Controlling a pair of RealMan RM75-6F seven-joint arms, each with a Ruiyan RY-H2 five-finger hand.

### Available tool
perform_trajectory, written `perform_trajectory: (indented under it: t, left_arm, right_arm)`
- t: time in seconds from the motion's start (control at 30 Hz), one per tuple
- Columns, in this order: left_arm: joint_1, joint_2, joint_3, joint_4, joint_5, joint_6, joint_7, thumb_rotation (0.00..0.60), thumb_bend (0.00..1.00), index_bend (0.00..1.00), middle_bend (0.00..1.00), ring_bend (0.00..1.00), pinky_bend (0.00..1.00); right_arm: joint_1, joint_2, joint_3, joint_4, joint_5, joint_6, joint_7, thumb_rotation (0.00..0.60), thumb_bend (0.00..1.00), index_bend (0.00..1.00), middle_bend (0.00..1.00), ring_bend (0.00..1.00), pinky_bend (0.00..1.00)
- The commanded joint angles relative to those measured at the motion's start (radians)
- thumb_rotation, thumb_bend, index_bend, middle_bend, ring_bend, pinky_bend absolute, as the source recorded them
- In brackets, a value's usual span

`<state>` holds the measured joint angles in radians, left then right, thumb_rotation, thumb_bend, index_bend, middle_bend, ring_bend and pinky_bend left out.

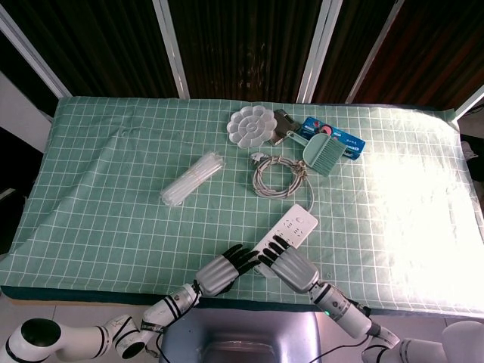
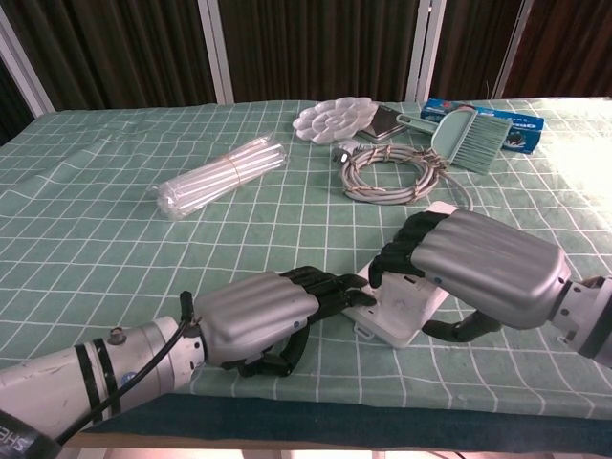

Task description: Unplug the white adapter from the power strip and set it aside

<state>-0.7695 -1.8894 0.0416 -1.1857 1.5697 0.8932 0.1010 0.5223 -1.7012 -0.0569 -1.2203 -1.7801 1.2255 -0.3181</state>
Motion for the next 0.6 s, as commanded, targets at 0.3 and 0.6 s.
perform_trajectory:
  t: [0.3, 0.6]
  left_arm:
    - [0.001, -0.003, 0.003, 0.002, 0.004, 0.002, 0.005, 0.6, 1.0, 0.0, 0.05, 0.01, 0.02]
    - [0.008, -0.015, 0.015, 0.008, 0.019, 0.015, 0.035, 0.6, 1.0, 0.0, 0.05, 0.01, 0.02]
  right_arm:
    - [0.001, -0.007, -0.003, 0.01, -0.008, 0.016, 0.015, 0.6, 0.44, 0.74, 0.58, 0.47, 0.42]
    - [-0.007, -0.007, 0.002, -0.02, 0.023, 0.011, 0.057, 0.6, 0.46, 0.82, 0.64, 0.54, 0.43]
